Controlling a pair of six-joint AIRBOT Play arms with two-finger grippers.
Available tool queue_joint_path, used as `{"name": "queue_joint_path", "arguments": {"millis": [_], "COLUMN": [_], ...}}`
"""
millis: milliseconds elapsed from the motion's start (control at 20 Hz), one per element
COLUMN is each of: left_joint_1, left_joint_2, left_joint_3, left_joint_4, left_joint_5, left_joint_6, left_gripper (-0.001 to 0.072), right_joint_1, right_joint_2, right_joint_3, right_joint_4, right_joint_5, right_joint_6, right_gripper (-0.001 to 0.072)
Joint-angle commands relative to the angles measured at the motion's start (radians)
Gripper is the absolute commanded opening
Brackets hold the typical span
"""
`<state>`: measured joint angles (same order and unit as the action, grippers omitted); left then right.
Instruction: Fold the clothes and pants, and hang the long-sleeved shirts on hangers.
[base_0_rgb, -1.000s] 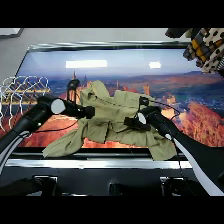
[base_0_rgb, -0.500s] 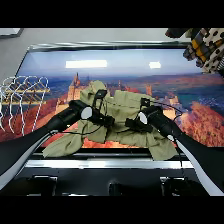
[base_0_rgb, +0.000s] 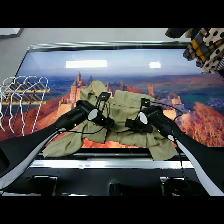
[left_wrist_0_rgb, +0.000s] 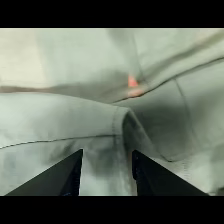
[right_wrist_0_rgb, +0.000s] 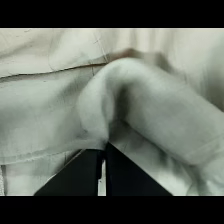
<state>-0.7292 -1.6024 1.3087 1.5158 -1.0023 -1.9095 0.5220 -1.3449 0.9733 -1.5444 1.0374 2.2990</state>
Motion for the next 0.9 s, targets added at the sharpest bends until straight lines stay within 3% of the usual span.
{"name": "queue_joint_path", "arguments": {"millis": [0,850], "left_joint_1": [-0.001,-0.001], "left_joint_2": [-0.012,-0.059], "left_joint_3": [0.002,0.042], "left_joint_4": [0.033,0.022], "left_joint_5": [0.004,0.049], "left_joint_6": [-0.012,-0.021], "left_gripper": [0.0376,0.0374], "right_joint_1": [0.001,0.001], "right_joint_2": [0.001,0.001], "right_joint_3": [0.001,0.001], "right_joint_4": [-0.001,-0.001], "right_joint_5": [0.001,0.001], "right_joint_6": [-0.002,-0.002], "right_gripper": [0.0037,0.0037]}}
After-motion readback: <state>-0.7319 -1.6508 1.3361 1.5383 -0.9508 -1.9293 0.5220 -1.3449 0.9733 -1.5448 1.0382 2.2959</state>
